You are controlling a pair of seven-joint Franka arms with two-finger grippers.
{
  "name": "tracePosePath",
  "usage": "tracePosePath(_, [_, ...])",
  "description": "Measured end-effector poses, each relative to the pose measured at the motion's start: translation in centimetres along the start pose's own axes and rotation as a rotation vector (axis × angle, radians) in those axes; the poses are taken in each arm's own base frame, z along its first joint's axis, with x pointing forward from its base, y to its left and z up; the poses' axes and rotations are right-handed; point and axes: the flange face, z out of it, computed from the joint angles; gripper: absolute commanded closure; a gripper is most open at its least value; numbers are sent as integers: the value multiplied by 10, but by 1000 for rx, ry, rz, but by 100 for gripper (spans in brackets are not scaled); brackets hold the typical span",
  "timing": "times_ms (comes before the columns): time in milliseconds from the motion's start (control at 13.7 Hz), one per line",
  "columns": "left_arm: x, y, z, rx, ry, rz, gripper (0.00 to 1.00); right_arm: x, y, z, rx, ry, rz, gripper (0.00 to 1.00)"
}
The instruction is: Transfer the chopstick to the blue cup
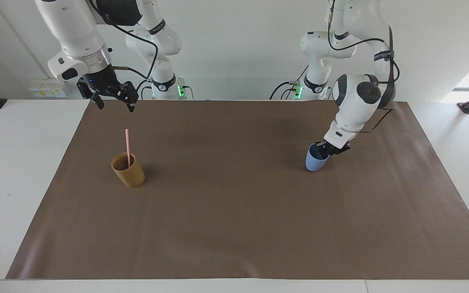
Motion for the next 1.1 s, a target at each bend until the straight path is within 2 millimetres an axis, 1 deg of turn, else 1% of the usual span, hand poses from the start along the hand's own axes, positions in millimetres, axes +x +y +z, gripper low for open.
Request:
tracePosePath(73, [6,2,-11,2,7,4,100,0,0,0,0,0,0,0])
tracePosePath(146, [12,5,-28,5,0,11,100,0,0,0,0,0,0,0])
tracePosePath(219, [18,13,-49,6,-10,22,100,0,0,0,0,0,0,0])
tracePosePath(292, [22,28,-73,4,-7,23,100,0,0,0,0,-1,0,0])
tracePosePath(365, [23,46,-89,3,3,13,100,0,0,0,0,-1,0,0])
tracePosePath(438, [20,68,-99,4,14,6,100,0,1,1,0,-1,0,0])
tracePosePath(584, [6,119,-102,12,25,15,100,0,2,1,0,-2,-9,0])
tracePosePath(731, [-10,167,-97,14,23,43,100,1,6,2,0,-5,-8,0])
tracePosePath(877, [-18,206,-83,14,19,56,100,1,9,4,0,-4,-5,0])
tracePosePath(1096, [-24,256,-54,-2,39,75,100,1,9,5,0,3,-4,0])
